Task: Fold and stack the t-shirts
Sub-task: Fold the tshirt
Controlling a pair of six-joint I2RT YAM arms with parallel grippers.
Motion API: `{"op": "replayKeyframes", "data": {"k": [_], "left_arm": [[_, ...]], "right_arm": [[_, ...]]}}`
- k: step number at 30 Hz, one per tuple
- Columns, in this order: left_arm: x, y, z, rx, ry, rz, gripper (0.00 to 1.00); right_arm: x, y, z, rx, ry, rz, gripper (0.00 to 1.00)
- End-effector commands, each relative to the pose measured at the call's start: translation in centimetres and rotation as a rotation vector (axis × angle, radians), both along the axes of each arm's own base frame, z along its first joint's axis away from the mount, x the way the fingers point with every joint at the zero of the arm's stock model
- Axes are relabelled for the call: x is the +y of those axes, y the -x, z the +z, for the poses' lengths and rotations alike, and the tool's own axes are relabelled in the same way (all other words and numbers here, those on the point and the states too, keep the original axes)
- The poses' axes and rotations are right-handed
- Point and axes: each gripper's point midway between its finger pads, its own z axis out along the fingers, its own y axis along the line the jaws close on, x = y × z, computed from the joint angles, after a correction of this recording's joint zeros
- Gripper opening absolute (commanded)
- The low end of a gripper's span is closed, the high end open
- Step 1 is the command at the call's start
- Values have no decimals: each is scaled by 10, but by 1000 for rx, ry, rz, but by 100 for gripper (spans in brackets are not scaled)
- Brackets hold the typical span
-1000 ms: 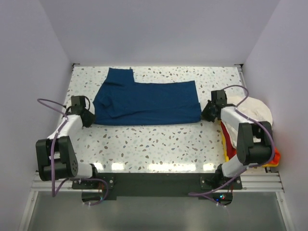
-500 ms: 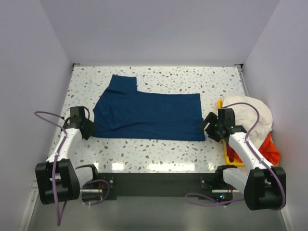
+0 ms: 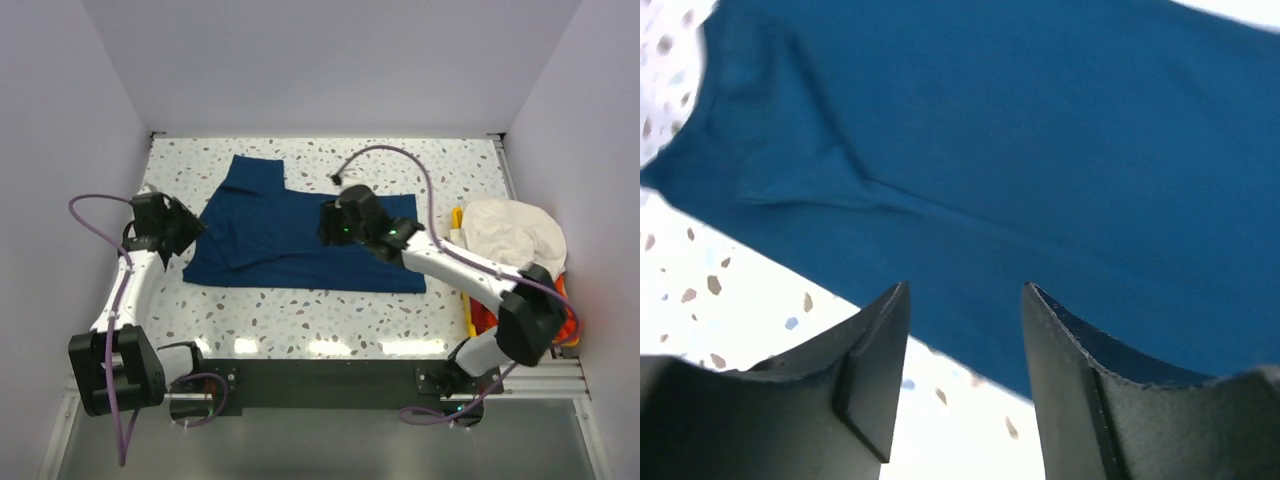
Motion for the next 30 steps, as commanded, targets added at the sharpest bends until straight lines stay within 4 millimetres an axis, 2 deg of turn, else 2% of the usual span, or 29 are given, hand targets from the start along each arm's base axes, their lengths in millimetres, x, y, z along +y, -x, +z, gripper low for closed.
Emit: {"op": "replayKeyframes", "data": {"k": [1,2,4,5,7,8,10,11,12,14,15,16,25,30], "left_arm": [[-9,-24,35,-115,-6,-115,57],[-9,-27,41,-131,-13,-121,58],[-9,-35,65,-185,-24,-129,59],[-8,-37,73,-198,-27,-130,60],[-11,-41,91,-230,-19,-145,61],[-12,-41,94,-231,-17,-149,61],[-14,-43,105,-251,-2,-154,61],[-15,-44,109,-262,2,-155,62],[-17,-44,113,-275,5,-160,62],[-19,-45,123,-301,13,-164,63],[-19,-45,126,-304,14,-167,63],[-18,-46,131,-314,7,-166,63],[-21,-47,122,-297,21,-180,63],[-21,-47,121,-296,15,-184,63]], "right_arm": [[81,-20,-3,-177,89,191,51],[106,-24,7,-211,77,227,50],[146,-17,3,-243,88,325,49],[170,-22,-10,-240,96,359,49],[203,-13,-23,-263,116,443,49],[221,-15,-33,-267,126,466,49],[241,-10,-46,-281,146,510,49],[253,-11,-40,-302,135,523,49],[263,-7,-60,-291,156,549,49],[276,-7,-60,-323,164,563,49],[280,-6,-72,-319,181,572,49],[286,-5,-71,-331,187,579,49],[302,10,-101,-339,263,622,49],[302,7,-103,-346,286,604,48]]}}
